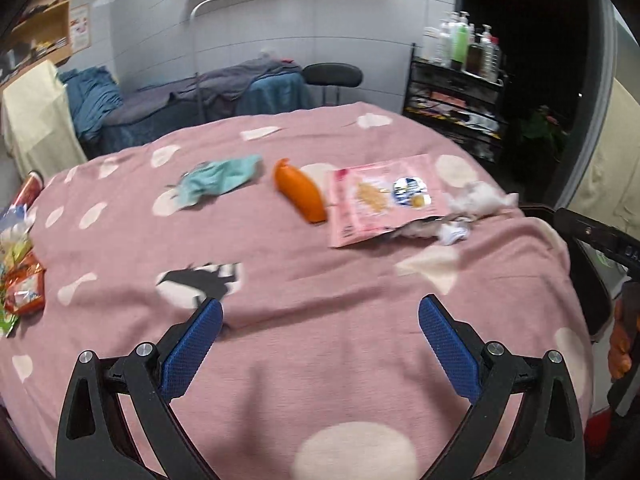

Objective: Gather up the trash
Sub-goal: 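Move both tools back over the bed toward the remaining trash, then grasp the white crumpled tissue with right tool while left tool grasps orange peel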

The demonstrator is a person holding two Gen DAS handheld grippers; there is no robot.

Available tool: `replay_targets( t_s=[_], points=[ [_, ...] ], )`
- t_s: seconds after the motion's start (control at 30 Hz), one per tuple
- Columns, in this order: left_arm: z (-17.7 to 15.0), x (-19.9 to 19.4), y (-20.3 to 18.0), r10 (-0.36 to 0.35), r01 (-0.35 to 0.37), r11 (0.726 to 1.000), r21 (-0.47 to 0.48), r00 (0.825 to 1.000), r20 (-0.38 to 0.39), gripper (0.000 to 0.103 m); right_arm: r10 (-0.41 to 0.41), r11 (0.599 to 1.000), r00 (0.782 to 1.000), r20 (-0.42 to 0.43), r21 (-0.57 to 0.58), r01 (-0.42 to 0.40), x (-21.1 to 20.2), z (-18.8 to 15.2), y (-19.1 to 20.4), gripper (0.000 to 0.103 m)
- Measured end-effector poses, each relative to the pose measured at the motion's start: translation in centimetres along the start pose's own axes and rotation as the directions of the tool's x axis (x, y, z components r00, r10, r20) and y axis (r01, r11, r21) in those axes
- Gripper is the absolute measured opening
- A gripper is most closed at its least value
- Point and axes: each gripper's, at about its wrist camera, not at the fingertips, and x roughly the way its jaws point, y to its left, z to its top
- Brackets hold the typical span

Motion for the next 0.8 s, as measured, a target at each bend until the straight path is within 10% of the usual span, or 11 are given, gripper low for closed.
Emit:
replay_targets(
  t_s=[0.37, 0.6, 0.8],
  points=[
    [0.5, 1.5, 2.9, 0.004, -0.004, 0.999, -0.033, 1.0, -0.027, 0.097, 0.055, 0.993, 0.995, -0.087, -0.097, -0.063, 5.0, 2.1, 5.4, 0.092],
    [0.4, 2.0, 2.9, -0.025, 0.023, 0.999, -0.037, 0.999, -0.04, 0.097, -0.062, 0.992, 0.989, -0.135, -0.118, 0.046, 8.7, 3.3, 4.6, 0.092],
    [0.5, 2.7, 2.0, -0.038, 0.038, 0.999, -0.011, 0.998, -0.058, 0.097, -0.063, 0.996, 0.977, -0.205, -0.079, 0.048, 10.1, 3.6, 3.0, 0.045]
  ],
)
